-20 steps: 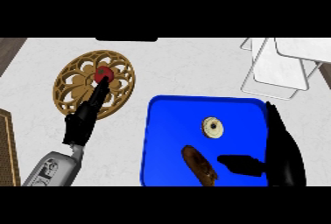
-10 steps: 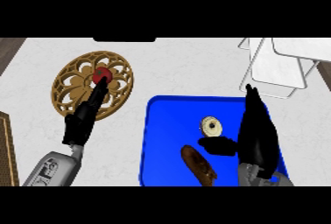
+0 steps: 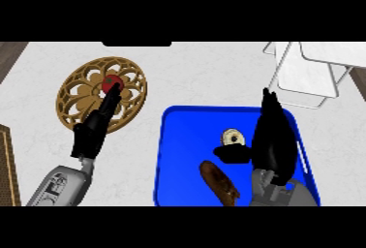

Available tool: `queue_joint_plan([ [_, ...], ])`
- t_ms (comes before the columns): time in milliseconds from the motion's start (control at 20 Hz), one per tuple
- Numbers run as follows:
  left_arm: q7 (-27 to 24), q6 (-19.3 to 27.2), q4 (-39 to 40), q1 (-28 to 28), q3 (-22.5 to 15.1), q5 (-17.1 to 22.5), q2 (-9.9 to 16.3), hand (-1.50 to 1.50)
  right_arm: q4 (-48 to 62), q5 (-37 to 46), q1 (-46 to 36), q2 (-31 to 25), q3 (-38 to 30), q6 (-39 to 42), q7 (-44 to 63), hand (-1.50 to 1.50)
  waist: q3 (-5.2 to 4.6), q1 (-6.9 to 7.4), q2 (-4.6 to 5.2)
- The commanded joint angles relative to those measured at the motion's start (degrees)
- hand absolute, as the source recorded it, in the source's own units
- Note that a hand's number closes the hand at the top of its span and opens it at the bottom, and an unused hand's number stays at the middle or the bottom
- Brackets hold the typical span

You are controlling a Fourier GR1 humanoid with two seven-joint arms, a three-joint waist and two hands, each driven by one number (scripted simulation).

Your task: Pick the cupcake from the tray and place it in the tiered shelf

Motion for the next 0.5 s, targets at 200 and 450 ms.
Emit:
queue_joint_plan([
  [200,-2.0,-0.1,-0.7,4.0,-0.8,-1.4,-1.0,0.0,2.7,-0.5,-2.6,0.8,-0.4,1.5,13.8,-1.5,0.03,0.18,-0.04],
  [450,0.8,0.1,-0.7,1.1,0.0,-1.6,-1.9,0.0,6.3,-0.8,0.7,0.8,0.3,-2.6,11.1,-1.5,0.08,-0.04,0.07],
])
